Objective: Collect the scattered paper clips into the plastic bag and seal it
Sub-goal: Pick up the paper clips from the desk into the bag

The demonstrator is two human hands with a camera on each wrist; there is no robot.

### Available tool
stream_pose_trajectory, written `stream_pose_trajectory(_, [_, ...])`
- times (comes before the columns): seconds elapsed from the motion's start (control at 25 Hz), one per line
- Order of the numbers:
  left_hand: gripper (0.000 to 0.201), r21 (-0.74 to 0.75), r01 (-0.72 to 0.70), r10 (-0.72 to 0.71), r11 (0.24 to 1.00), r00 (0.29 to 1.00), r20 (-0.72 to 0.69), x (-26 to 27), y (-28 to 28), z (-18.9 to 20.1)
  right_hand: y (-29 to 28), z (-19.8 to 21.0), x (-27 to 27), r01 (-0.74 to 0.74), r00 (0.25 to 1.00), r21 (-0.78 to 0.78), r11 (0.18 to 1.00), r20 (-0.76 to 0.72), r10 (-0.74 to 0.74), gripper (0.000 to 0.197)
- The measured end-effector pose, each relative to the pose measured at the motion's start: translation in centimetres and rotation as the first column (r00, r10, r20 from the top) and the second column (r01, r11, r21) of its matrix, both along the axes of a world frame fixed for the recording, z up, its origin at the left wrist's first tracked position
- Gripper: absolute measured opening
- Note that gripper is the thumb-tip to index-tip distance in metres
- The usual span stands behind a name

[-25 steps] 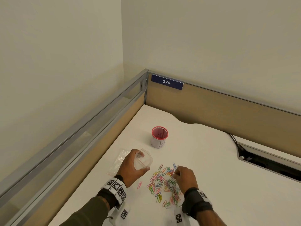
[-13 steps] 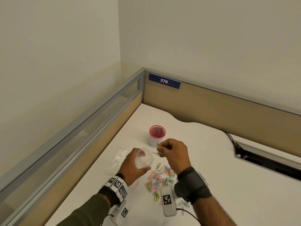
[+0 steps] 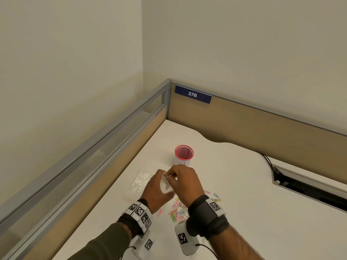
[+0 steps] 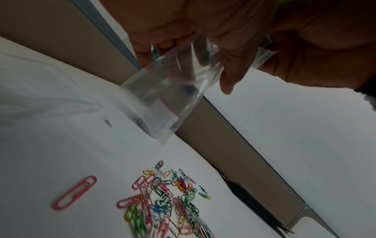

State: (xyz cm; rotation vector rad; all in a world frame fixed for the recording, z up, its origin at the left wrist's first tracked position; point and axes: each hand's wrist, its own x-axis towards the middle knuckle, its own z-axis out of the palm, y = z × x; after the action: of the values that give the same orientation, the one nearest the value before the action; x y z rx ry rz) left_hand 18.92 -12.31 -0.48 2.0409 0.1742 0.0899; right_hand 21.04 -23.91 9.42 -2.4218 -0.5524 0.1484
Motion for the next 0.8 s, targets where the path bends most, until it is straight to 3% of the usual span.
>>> stream_pose_trajectory(0.16, [0.046,-0.022,-0.024,0.024,0.999,1.000,0.019,-0.9,0.7,0.6,-2.2,0.2,0.3,0.050,0.993,0.151,0.987,0.103,-0.066,0.008])
stream_pose_trajectory(0.28, [0.045,-0.042,-0.044,0.046,0.998,0.998,0.047,-1.4,1.4,0.6,-6.7,-2.8,1.7,0.160,0.986,0.009,0.987,0.045,-0.161,0.004])
stream_pose_trajectory(0.36, [0.044,-0.056,-0.055,0.057,0.997,0.997,0.043,-1.5,1.6,0.6,-9.8,-5.8,1.9,0.184,0.970,-0.248,0.951,-0.110,-0.216,0.027])
stream_pose_trajectory(0.44, [0.045,-0.046,-0.047,0.049,0.998,0.998,0.046,-1.6,1.6,0.6,-11.9,-8.7,1.1,0.112,0.929,-0.474,0.874,-0.263,-0.262,0.064])
stream_pose_trajectory(0.52, [0.046,-0.043,-0.043,0.045,0.998,0.998,0.051,-1.6,1.6,0.7,-12.7,-10.7,-0.2,0.027,0.902,-0.598,0.801,-0.330,-0.277,0.084])
stream_pose_trajectory(0.64, [0.046,-0.044,-0.040,0.042,0.998,0.998,0.046,-1.6,1.6,0.8,-12.2,-12.2,-1.5,0.039,0.898,-0.631,0.775,-0.318,-0.304,0.074])
stream_pose_trajectory(0.8, [0.046,-0.052,-0.032,0.035,0.998,0.998,0.053,-1.7,1.6,0.9,-10.3,-13.4,-1.2,0.151,0.906,-0.550,0.822,-0.256,-0.338,0.035])
